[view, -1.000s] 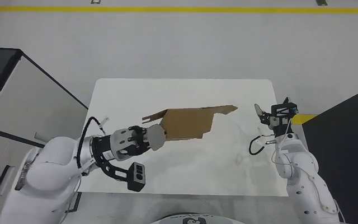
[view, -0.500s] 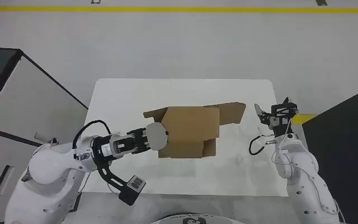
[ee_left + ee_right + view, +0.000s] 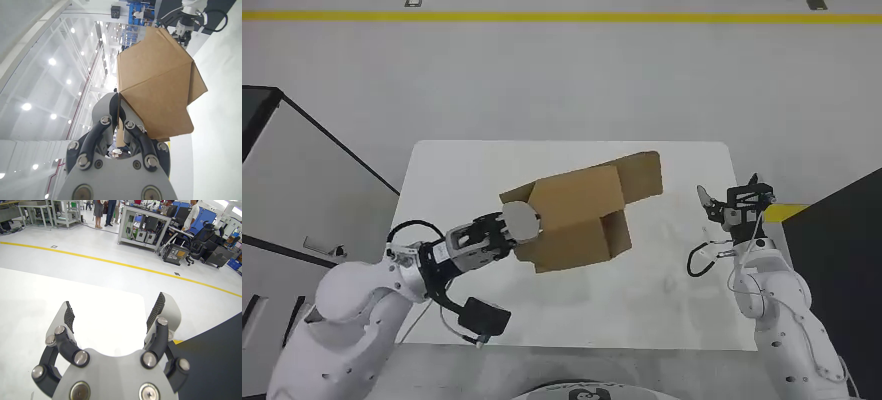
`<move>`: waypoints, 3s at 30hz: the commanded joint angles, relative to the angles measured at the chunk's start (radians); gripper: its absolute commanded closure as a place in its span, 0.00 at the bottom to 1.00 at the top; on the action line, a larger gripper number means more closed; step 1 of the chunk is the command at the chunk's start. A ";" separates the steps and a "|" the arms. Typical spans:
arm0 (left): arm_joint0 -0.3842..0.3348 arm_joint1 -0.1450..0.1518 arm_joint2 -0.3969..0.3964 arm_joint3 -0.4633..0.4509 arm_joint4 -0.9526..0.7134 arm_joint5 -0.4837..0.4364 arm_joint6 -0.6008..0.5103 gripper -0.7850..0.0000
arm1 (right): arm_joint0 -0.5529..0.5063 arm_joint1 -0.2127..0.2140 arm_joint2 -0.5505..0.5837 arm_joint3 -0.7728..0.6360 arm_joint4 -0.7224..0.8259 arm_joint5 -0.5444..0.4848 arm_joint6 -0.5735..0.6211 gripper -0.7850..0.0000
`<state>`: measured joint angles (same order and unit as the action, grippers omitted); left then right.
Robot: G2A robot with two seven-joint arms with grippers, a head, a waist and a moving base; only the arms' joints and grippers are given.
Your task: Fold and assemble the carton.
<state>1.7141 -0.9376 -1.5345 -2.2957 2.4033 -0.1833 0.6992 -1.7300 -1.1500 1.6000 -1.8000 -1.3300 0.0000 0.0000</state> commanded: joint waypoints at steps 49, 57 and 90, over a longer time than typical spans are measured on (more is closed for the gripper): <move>-0.002 -0.007 0.062 0.070 -0.221 -0.261 -0.239 1.00 | 0.094 0.104 0.146 -0.010 0.913 -0.816 0.929 0.00; -0.004 -0.008 0.071 0.070 -0.225 -0.269 -0.247 1.00 | 0.090 0.104 0.134 -0.013 0.924 -0.812 0.917 0.00; -0.024 -0.001 0.075 0.070 -0.174 -0.317 -0.330 1.00 | 0.313 0.182 -0.049 0.113 1.841 -0.208 1.495 0.00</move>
<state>1.6905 -0.9387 -1.4594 -2.2257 2.2300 -0.5002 0.3689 -1.4163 -0.9677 1.5502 -1.6853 0.5187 -0.2013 1.4961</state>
